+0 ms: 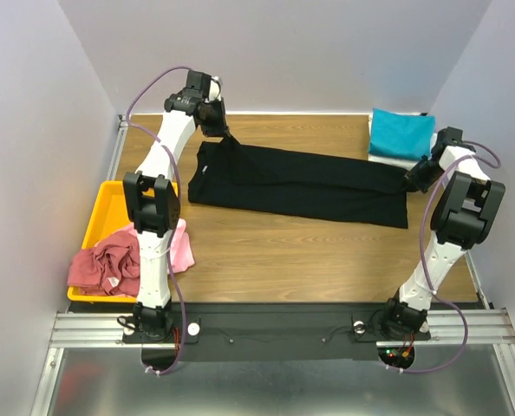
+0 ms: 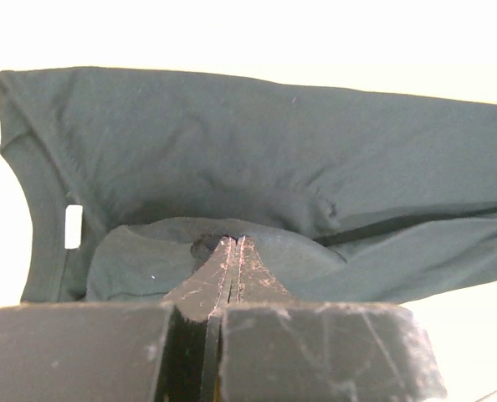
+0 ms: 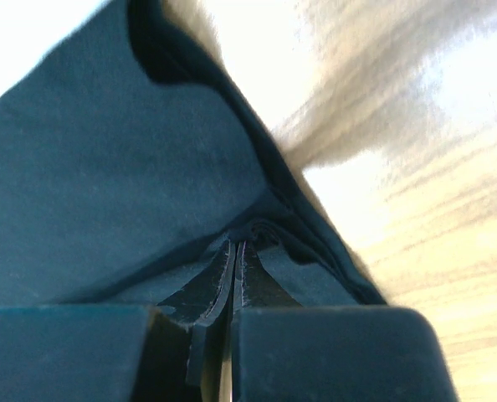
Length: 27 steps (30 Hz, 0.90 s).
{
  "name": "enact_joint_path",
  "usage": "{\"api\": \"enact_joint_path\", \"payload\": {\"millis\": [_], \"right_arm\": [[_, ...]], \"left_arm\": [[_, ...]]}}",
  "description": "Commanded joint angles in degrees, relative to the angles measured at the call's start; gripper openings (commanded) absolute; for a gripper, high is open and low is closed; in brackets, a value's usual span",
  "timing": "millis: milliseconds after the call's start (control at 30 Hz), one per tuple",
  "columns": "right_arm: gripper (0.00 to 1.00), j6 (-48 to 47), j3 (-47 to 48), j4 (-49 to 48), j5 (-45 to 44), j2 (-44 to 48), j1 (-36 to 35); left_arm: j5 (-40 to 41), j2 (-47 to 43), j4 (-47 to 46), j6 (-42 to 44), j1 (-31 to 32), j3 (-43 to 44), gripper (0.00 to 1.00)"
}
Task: Fold and stack the t-shirts
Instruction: Fold the tshirt
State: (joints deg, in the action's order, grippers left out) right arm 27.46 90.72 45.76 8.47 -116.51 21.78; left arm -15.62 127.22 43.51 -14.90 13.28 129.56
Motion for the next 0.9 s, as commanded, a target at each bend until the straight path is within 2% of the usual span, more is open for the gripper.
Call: {"api": "enact_joint_path", "payload": {"millis": [0,33,67,100,133,167,200,267,367,467,567,667,767,867], "right_arm": [[0.02,0.84,4.46,-2.6,-1.7,-2.05,0.54],[0.06,0.92,5.95,-2.52,-1.61,-2.67,0.54],[0.13,1.1,6.75,-2.52,-1.61,-3.02,0.54],[0.34,1.28,8.06,-2.69,-1.61,-2.85,0.54],[0.41,1.28,8.07,-2.87,-1.61,-2.59,0.54],[0.49,1.36,9.2,-3.04,-2.05,-2.15,0.54],[0.52,1.45,9.56,-3.3,-2.23,-1.62,0.54],[0.61,0.93,9.83,-4.53,-2.93,0.74,0.54],[0.69,-0.04,9.3,-6.81,-3.46,3.91,0.54],[0.77,-2.06,6.76,-8.83,-1.19,8.57,0.54],[0.77,-3.46,1.67,-10.68,3.38,12.35,-0.24],[0.77,-4.43,-4.83,-13.05,7.69,15.17,-2.17],[0.75,-4.0,-9.67,-13.94,10.15,15.52,-3.41],[0.74,-3.12,-13.1,-13.85,8.15,15.43,-3.5]], "left_arm": [[-3.01,1.36,-5.27,-2.77,-0.88,4.65,0.0],[-3.02,1.71,-5.62,-3.29,-1.06,4.91,0.02],[-2.84,1.98,-5.89,-3.91,-1.24,5.18,0.1],[-1.97,2.33,-6.15,-4.7,-1.59,5.27,0.3],[-0.92,2.33,-6.15,-5.23,-1.85,5.27,0.41],[0.31,1.9,-6.41,-5.75,-1.94,5.09,0.59],[2.24,1.55,-6.59,-5.93,-2.03,5.0,0.72],[4.27,-0.03,-7.38,-6.02,-2.47,4.57,0.89],[6.82,-3.54,-8.7,-5.85,-2.47,2.46,0.93],[7.44,-8.54,-11.59,-6.11,-2.38,-4.73,0.93],[8.32,-13.64,-15.89,-6.46,-2.29,-17.79,0.93],[8.76,-16.99,-18.27,-7.07,-2.2,-26.08,0.93],[9.02,-18.66,-18.81,-7.25,-2.2,-30.92,0.93],[10.34,-19.99,-19.33,-7.25,-2.2,-34.19,0.93]]}}
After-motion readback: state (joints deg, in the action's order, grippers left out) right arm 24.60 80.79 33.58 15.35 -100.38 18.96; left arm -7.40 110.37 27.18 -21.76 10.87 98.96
